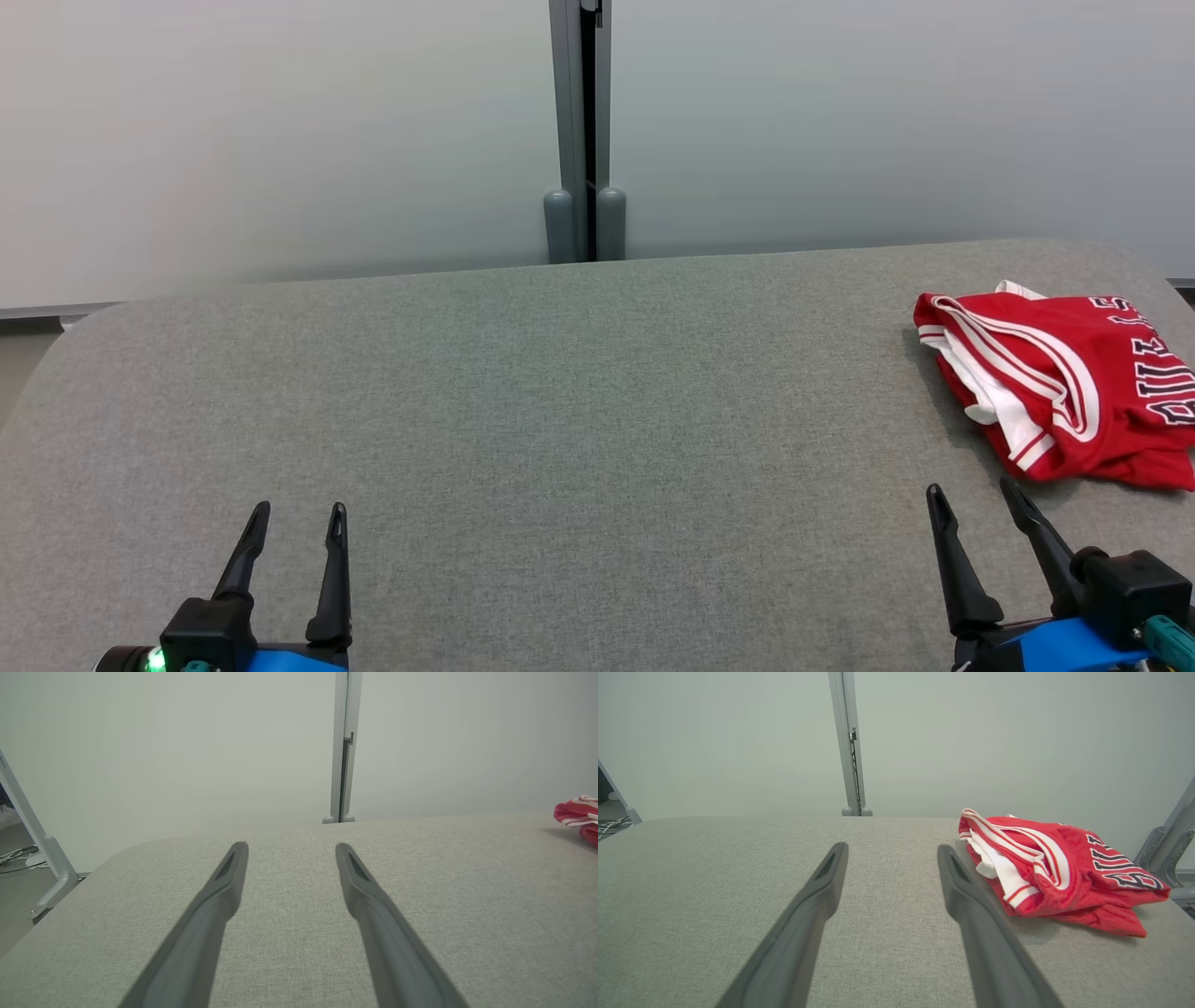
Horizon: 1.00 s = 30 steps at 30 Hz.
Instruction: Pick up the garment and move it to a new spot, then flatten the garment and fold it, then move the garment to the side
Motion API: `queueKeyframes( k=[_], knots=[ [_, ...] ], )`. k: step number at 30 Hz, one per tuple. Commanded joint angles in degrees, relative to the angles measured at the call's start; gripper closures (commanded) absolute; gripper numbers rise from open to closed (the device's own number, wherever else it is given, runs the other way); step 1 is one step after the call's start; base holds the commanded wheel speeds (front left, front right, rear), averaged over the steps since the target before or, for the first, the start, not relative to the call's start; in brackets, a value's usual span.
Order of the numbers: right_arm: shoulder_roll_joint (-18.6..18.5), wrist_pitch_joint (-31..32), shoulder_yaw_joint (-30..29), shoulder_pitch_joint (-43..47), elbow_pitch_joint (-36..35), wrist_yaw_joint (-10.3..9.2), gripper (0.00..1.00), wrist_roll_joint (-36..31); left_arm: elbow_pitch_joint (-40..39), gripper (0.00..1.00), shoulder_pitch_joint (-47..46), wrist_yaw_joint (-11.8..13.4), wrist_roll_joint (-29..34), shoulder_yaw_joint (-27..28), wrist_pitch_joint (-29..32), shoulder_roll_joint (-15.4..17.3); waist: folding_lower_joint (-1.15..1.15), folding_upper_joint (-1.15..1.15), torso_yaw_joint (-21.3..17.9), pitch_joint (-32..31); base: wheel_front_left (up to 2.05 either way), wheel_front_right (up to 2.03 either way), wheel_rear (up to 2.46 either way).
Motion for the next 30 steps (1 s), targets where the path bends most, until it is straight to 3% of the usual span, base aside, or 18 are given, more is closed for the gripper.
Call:
queueKeyframes(
  k=[1, 3, 4, 7, 30],
  knots=[
    [0.05, -0.41, -0.02, -0.15, 0.08, 0.00, 0.00, 0.21, 0.04, 0.00, -0.94, 0.08, 0.01, 0.01, -0.34, 0.13, 0.00, 0.00, 0.04, 0.01, 0.00, 0.00, 0.00],
    [0.06, -0.45, -0.12, -0.04, 0.12, 0.00, 0.00, 0.29, 0.11, 0.00, -1.07, 0.21, 0.20, -0.09, -0.35, 0.12, 0.00, 0.00, 0.16, 0.04, 0.00, 0.00, 0.00],
    [0.00, -0.22, -0.04, 0.01, 0.20, 0.00, 1.00, 0.04, 0.14, 1.00, -0.21, 0.11, 0.13, -0.13, 0.03, -0.06, 0.00, 0.00, 0.16, 0.04, 0.00, 0.00, 0.00],
    [0.05, -0.21, 0.15, 0.15, 1.73, 0.00, 1.00, 0.33, 1.40, 1.00, 0.50, 0.03, -0.17, -0.48, 0.28, -0.86, 0.00, 0.00, 0.17, 0.05, 0.00, 0.00, 0.00],
    [-0.98, 0.71, 0.30, -3.93, 6.74, 0.00, 1.00, 26.54, 1.84, 1.00, -2.40, -3.48, -21.74, 5.76, 6.26, -4.58, 0.00, 0.00, 0.35, 0.20, 0.00, 0.00, 0.00]
  ],
)
